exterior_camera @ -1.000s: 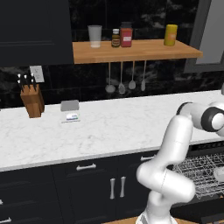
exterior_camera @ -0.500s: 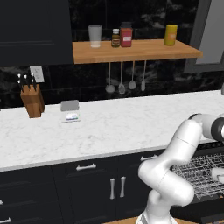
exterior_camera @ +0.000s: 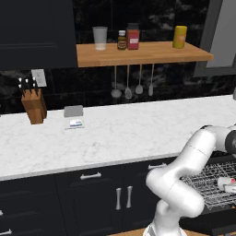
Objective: Pick up the cup and bowl from the counter, place them in the dishwasher, and close the dishwasher door.
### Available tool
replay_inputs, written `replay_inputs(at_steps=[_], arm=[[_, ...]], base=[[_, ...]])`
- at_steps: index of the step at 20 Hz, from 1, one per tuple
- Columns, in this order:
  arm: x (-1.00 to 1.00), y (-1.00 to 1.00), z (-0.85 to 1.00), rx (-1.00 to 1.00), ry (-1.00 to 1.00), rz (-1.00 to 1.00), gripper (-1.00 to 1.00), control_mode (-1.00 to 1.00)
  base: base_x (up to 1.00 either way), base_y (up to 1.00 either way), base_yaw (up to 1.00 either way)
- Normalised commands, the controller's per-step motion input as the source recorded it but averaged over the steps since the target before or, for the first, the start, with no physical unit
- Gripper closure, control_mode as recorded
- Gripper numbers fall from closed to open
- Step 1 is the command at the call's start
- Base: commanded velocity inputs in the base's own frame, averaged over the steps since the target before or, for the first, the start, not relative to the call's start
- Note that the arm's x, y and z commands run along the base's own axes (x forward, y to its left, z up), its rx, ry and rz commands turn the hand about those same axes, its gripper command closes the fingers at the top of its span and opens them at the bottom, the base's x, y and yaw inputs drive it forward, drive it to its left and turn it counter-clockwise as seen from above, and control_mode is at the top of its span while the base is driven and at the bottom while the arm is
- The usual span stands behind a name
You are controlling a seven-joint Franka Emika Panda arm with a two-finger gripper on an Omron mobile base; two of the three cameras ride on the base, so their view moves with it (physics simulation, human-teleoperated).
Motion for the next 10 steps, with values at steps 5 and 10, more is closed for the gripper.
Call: replay_inputs(at_steps=[5, 10], arm=[[0.28, 0.00, -0.46, -0.03, 0.03, 0.00, 1.00, -1.00], [0.03, 0.00, -0.43, -0.03, 0.13, 0.00, 1.00, -1.00]], base=[[0.00, 0.00, 0.00], [0.00, 0.00, 0.00]])
